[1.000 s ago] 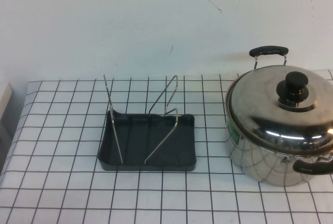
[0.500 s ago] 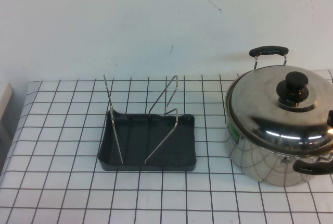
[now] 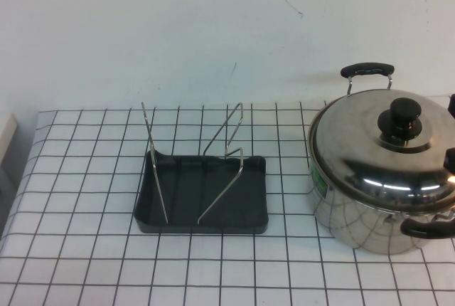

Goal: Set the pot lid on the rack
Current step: Open the pot, then hand over the pot lid, then place the pot lid on the pot rack

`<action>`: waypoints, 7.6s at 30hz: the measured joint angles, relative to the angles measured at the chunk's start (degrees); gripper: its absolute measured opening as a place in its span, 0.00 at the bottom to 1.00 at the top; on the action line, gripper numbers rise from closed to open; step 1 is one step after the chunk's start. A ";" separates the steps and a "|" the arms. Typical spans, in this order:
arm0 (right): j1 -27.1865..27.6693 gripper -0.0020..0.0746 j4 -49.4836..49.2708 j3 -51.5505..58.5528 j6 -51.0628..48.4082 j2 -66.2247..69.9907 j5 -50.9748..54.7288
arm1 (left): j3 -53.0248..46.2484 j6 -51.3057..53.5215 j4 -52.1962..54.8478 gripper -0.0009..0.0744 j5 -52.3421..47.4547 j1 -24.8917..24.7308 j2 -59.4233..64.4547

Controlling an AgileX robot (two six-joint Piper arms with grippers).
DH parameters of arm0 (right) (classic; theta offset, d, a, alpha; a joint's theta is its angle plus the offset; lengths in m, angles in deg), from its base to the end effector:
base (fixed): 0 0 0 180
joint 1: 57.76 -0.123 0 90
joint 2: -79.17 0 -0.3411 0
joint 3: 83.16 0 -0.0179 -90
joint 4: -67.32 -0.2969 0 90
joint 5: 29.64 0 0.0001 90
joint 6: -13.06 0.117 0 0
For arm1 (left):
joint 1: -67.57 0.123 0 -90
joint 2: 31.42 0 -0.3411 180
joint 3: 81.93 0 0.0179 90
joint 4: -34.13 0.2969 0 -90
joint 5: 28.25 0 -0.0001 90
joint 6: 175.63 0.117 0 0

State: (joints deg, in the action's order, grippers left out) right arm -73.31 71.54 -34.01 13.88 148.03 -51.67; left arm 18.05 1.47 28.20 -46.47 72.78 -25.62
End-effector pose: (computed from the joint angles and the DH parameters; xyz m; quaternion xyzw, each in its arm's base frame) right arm 0.2533 0.0738 0.3051 -0.1295 0.7320 0.0828 0.6638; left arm 0.0690 0.0025 0.1687 -0.0844 0.7832 -0.0306 0.6153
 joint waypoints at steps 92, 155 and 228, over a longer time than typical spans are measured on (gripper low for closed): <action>-7.43 0.46 -21.49 -6.37 -10.78 4.27 -5.09 | -0.10 -10.59 -24.60 0.01 1.00 0.00 0.00; -7.43 0.46 19.98 -6.37 42.47 19.19 -43.27 | 62.41 58.69 -90.07 0.66 -27.04 -25.47 79.19; 1.13 0.75 37.88 -6.47 25.80 3.62 -31.87 | 71.68 33.69 -27.97 0.13 -5.02 -40.20 82.03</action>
State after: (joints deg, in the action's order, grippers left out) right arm -72.18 109.41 -40.48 39.68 151.65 -83.54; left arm 89.74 35.16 0.24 -51.48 32.58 56.41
